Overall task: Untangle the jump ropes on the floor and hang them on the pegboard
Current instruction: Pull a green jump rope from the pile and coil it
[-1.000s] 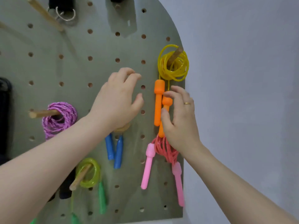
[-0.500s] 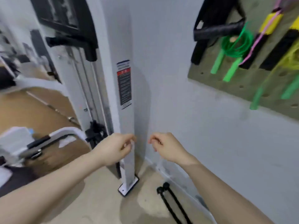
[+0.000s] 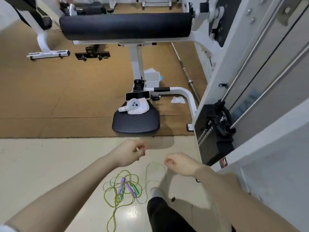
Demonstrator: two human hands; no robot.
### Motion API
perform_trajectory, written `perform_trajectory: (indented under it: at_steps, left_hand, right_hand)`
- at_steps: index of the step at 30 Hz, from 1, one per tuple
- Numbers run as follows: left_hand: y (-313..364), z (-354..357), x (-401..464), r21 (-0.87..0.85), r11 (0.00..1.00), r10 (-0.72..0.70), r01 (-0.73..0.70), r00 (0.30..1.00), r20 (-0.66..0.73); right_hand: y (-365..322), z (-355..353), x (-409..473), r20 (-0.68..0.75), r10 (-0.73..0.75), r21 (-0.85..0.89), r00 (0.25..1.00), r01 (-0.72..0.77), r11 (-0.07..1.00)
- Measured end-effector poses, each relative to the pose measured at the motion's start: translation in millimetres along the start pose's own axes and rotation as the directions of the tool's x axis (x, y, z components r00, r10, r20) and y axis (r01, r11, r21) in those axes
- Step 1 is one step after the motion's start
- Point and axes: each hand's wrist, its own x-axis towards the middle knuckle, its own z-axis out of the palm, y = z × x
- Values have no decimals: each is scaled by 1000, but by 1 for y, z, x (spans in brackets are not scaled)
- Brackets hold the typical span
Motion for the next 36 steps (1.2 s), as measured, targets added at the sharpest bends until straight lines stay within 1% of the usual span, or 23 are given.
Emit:
perform_trajectory:
  at_steps: [4,8,11,14,16,18,20,22,24,25,26,28,29,30,32,34,36]
  left_hand:
    - [-18,-22,28,-35,996,-83,83,997,-5]
    - [-24,-45,69,-30,996,-83,82,996,-28]
    - [-30,-58,92,-33,998,-57,57,998,-9]
    - [-48,-69,107,-59,998,11,-10,1000,16]
    - [-69,-79,117,-147,989,0,4,1000,25]
    - [-97,-92,130,-282,958,-46,55,998,40]
    - [-129,-109,146,-327,942,-57,73,997,60]
    - [-163,-125,164,-293,953,-42,70,994,102]
    - [-200,-142,183,-253,966,-8,50,986,166]
    - [-218,-151,191,-232,972,25,25,978,209]
    - [-236,-160,198,-207,978,67,-13,964,257]
    - [-263,-181,204,-99,986,162,-136,922,351]
    - [-275,-192,205,-52,982,186,-180,904,385]
    - [-284,-203,205,-38,977,205,-208,888,412]
    - [-297,-218,203,19,964,225,-266,849,479]
    - [-306,-224,197,44,938,256,-343,772,581]
    - [-313,-222,188,29,929,263,-368,716,647]
  right_hand:
    - [4,-13,41,88,-14,-44,996,18,999]
    - [16,-38,76,91,61,-49,994,-56,997]
    - [22,-51,102,80,150,-56,985,-146,988]
    - [20,-55,127,77,202,-29,976,-200,979]
    - [14,-56,143,54,229,2,972,-230,973]
    - [2,-54,163,40,252,31,967,-254,967]
    - [-11,-48,186,-10,293,121,956,-290,949]
    - [-26,-38,203,-86,362,229,928,-335,914]
    - [-51,-21,215,-151,456,338,877,-388,858]
    - [-67,-9,222,-162,514,408,842,-417,812]
    - [-86,5,228,-160,573,495,804,-437,751]
    - [-126,37,243,-102,681,649,726,-470,599]
    - [-149,51,253,-61,712,710,699,-471,523]
    - [-172,64,261,-34,717,748,696,-459,480]
    - [-211,84,276,-50,742,767,668,-450,457]
    - [-243,102,281,-117,774,751,623,-454,479]
    - [-267,123,281,-117,810,785,575,-446,430]
